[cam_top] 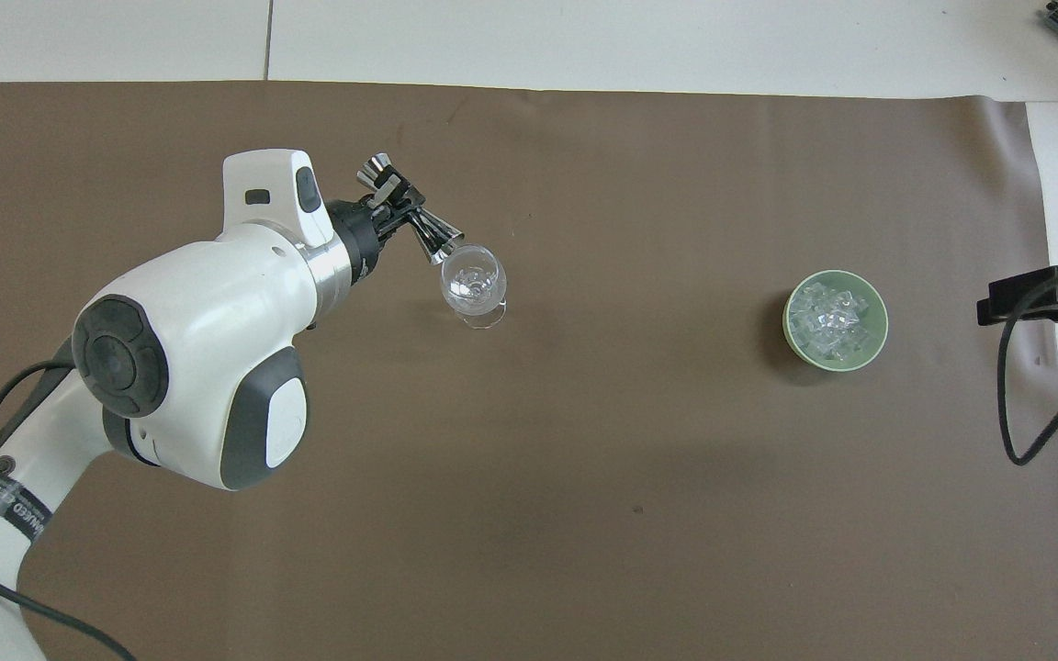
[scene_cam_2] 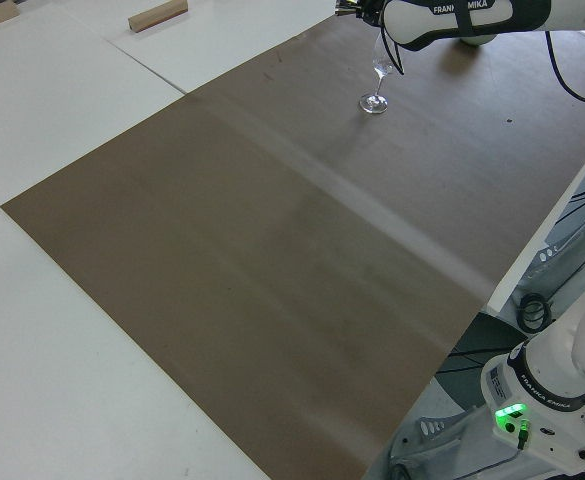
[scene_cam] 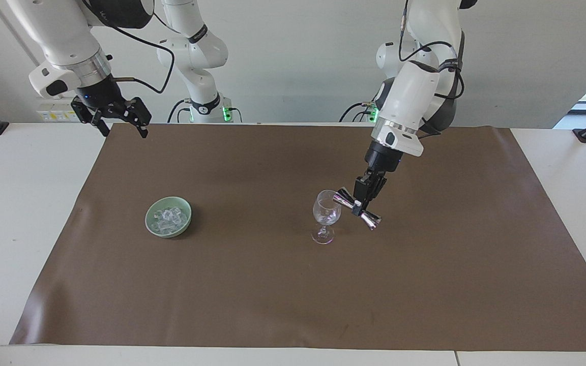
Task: Pour wine and add ice with both arms
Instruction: 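Tilt the jigger over the wine glass with the left gripper to pour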
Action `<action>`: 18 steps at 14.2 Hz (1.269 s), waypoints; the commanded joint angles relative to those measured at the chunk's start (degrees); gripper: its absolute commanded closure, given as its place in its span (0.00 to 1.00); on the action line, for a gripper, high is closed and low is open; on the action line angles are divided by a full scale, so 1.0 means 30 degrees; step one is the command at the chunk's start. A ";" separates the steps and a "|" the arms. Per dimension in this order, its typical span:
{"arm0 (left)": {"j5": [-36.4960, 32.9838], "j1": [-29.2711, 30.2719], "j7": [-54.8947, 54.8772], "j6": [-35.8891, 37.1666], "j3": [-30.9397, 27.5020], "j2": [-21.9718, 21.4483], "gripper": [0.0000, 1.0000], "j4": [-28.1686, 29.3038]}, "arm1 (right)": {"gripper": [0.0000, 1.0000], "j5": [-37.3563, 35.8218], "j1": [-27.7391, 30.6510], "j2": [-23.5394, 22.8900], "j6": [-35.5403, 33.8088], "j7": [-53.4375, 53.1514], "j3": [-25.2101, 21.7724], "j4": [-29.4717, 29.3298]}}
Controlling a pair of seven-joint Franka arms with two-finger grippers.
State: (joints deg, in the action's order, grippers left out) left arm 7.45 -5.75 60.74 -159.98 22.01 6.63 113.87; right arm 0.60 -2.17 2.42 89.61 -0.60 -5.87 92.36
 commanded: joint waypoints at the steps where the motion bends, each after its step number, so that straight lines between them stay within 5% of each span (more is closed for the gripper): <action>1: -0.1281 -0.0310 0.0378 -0.0522 -0.0101 -0.0132 1.00 0.0335 | 0.00 0.0064 0.0254 0.0132 -0.0221 0.0463 0.0140 -0.0024; 16: -0.1225 -0.0281 0.4067 -0.0229 -0.0013 0.0599 1.00 -0.0192 | 0.00 0.0064 0.0254 0.0160 -0.0221 0.0463 0.0140 -0.0024; 18: 0.0200 -0.0252 0.4157 0.0526 -0.0188 0.0864 1.00 -0.0716 | 0.00 0.0064 0.0254 0.0161 -0.0221 0.0463 0.0140 -0.0024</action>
State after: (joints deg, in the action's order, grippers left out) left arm 5.13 -5.97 72.17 -159.85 22.36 8.16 113.65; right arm 0.60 -2.17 2.42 89.61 -0.60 -5.87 92.36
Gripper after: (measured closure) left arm 0.793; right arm 0.000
